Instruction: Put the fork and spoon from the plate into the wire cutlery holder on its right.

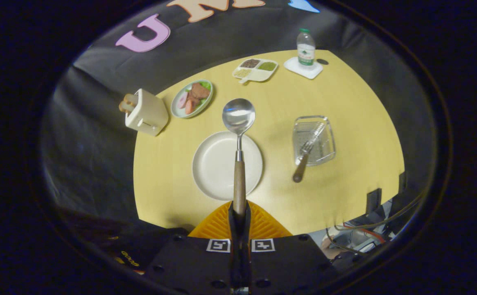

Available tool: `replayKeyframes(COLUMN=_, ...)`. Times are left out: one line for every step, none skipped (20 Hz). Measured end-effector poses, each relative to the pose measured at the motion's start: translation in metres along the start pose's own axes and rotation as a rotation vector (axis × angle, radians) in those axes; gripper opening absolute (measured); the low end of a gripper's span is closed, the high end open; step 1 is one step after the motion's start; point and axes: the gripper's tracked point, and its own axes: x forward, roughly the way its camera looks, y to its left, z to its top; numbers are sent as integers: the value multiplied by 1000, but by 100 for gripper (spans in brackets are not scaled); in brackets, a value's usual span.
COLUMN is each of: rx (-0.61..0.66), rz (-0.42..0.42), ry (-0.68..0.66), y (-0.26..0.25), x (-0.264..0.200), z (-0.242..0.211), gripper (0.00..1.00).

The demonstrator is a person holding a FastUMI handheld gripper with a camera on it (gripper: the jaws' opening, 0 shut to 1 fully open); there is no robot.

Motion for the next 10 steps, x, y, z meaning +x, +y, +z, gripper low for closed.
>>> replayKeyframes(rx=26, rz=-14, ry=-1, y=-13, x=-3, z=2, gripper=5)
replayKeyframes(rx=48, rz=-34, ry=3, y=-28, x=-2, z=3, gripper=5)
replayKeyframes(rx=59, rz=-61, ry=16, y=-43, x=1, z=2, gripper=5)
replayKeyframes(rx=59, rz=-91, ry=36, y=-59, x=5, z=-2, gripper=5)
replayKeyframes(rx=50, rz=-120, ry=66, y=-72, x=9, z=-7, gripper=5)
replayKeyframes(rx=34, rz=-148, ry=100, y=-85, x=14, z=-12, gripper=5)
replayKeyframes(rx=23, rz=-174, ry=130, y=-98, x=18, z=-15, gripper=5)
replayKeyframes(rx=19, rz=-191, ry=153, y=-105, x=22, z=-17, gripper=5)
replayKeyframes(rx=18, rz=-196, ry=174, y=-111, x=26, z=-18, gripper=5)
replayKeyframes(rx=16, rz=-197, ry=196, y=-114, x=31, z=-18, gripper=6)
